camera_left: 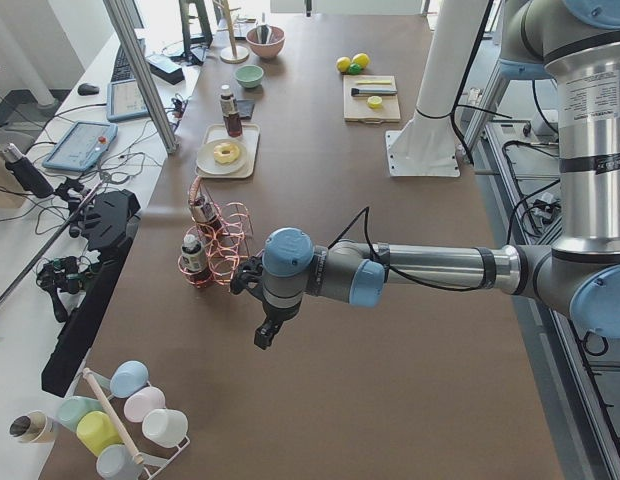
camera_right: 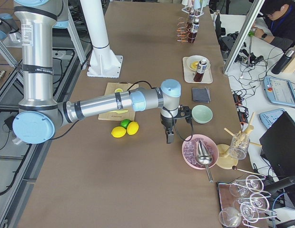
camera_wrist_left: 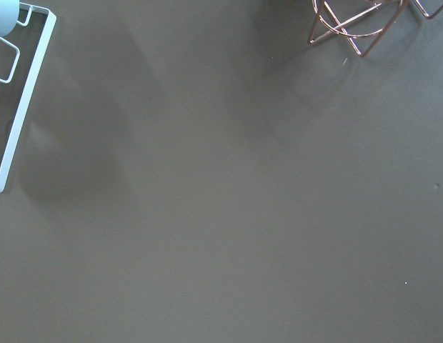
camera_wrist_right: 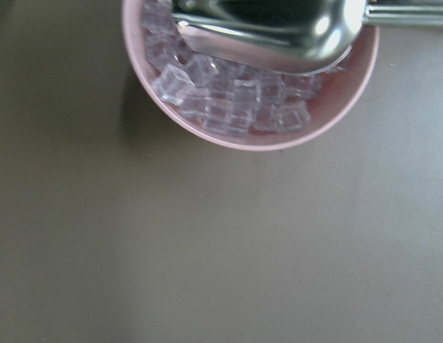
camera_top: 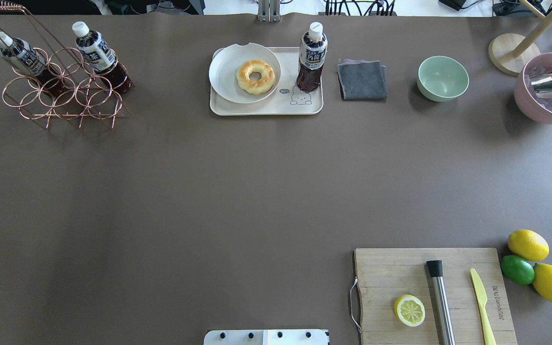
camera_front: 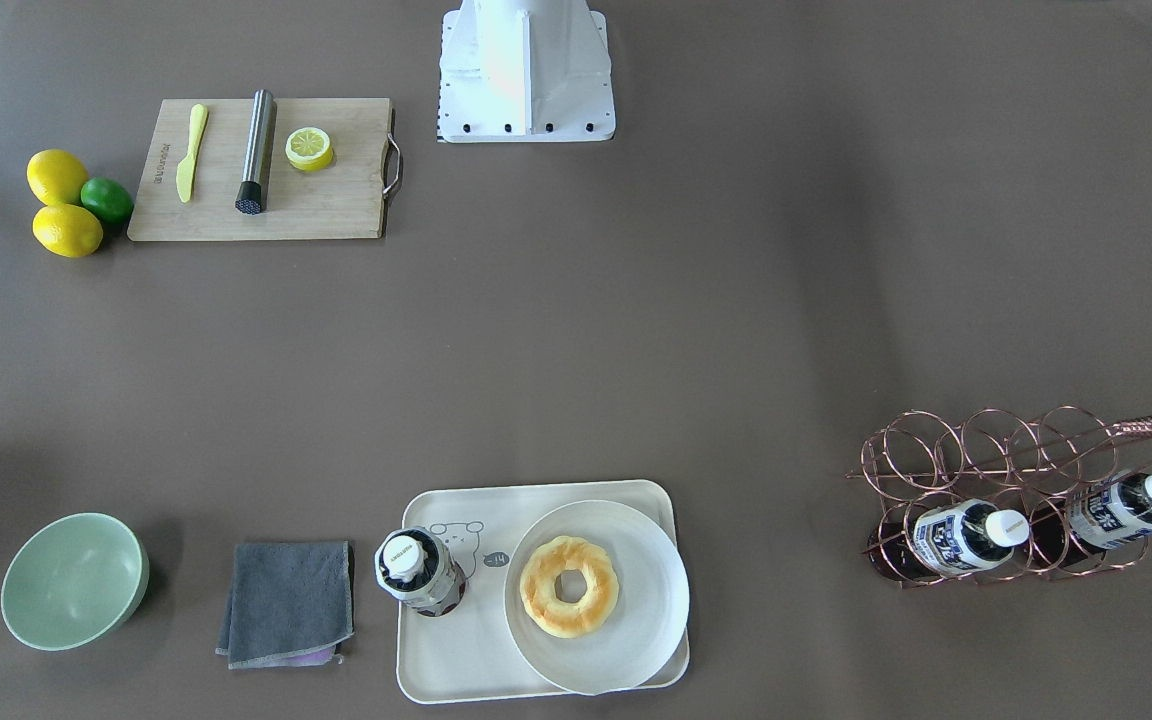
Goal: Place tea on tray
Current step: 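Release the bottle and withdraw the right arm to rest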
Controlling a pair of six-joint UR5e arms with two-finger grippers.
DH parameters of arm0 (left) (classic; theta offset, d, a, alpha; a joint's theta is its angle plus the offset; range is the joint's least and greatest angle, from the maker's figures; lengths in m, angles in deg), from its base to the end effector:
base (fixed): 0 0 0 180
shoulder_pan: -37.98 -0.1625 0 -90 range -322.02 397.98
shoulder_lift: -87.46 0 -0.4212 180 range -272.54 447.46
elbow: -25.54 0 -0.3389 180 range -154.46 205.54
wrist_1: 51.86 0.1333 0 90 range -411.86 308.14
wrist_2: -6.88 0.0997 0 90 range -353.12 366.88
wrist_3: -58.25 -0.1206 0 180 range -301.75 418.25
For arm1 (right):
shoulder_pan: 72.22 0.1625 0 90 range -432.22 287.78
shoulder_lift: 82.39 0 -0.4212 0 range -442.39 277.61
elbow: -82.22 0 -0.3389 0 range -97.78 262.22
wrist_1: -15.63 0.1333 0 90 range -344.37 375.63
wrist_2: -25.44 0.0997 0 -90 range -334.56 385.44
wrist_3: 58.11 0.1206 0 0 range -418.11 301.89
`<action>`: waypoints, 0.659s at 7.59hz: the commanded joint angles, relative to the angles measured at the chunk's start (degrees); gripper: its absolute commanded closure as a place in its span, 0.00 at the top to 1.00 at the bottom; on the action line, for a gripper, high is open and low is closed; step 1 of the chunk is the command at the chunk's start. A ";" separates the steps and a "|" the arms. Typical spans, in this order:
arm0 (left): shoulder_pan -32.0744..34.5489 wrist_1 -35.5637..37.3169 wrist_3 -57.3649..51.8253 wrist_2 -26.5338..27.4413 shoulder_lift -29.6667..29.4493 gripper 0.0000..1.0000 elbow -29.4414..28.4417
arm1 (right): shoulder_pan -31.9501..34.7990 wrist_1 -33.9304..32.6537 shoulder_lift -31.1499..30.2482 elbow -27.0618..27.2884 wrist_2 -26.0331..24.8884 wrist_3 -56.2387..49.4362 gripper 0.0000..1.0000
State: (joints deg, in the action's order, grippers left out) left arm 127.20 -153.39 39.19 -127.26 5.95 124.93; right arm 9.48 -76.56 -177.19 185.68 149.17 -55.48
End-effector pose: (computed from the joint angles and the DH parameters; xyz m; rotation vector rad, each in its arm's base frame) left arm -0.0440 -0.3933 0.6368 0.3277 0.7301 0.4113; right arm 0.0064 -0.4154 0.6196 0.0532 -0.5962 -0.1292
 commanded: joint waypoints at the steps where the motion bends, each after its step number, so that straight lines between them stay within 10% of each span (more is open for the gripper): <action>1: 0.43 0.81 0.34 0.19 2.58 1.00 -1.90 | 6.09 0.00 -3.54 -5.54 6.41 -4.21 1.00; 5: 0.60 0.81 0.08 0.54 3.72 1.00 -2.79 | 7.25 0.08 -4.78 -5.72 5.04 -3.86 1.00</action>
State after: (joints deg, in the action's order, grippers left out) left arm 127.72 -152.62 39.26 -126.87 8.71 122.53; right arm 16.49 -76.45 -181.74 180.22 154.92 -59.33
